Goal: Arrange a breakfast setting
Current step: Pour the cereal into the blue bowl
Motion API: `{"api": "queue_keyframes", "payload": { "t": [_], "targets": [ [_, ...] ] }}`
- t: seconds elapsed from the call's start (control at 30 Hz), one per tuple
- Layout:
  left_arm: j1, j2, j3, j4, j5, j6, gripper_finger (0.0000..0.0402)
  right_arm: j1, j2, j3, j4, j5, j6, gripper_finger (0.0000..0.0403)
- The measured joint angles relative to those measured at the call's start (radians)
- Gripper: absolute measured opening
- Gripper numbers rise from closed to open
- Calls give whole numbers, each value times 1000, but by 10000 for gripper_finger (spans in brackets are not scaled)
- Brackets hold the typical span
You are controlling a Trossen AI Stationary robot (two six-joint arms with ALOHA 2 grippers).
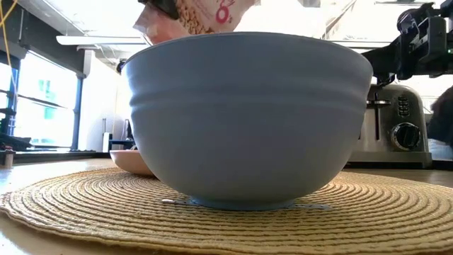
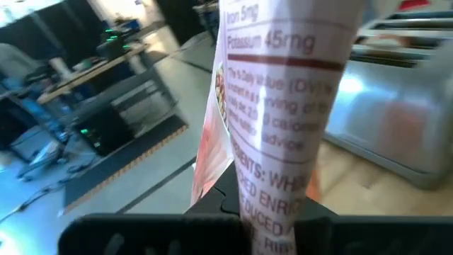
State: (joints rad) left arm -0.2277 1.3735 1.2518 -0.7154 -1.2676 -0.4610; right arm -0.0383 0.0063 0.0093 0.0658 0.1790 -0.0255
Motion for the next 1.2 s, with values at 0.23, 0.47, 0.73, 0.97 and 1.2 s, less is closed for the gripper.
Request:
{"api": "queue_keyframes", "payload": {
  "t": [0.23,0.47,0.73,0.97,1.2],
  "targets": [
    [103,-1,-47,-4,-51,-124,0,0,0,0,36,11,30,52],
    [172,-1,-129,-8,-89,-262,0,-1,0,0,118,18,30,52],
    [226,-1,-233,5,-100,-479,0,-1,0,0,149,61,30,52],
    [249,-1,-340,13,-103,-682,0,-1,0,1,149,61,30,52],
    [250,4,-436,27,-81,-859,0,-1,0,1,149,61,30,52]
  ]
}}
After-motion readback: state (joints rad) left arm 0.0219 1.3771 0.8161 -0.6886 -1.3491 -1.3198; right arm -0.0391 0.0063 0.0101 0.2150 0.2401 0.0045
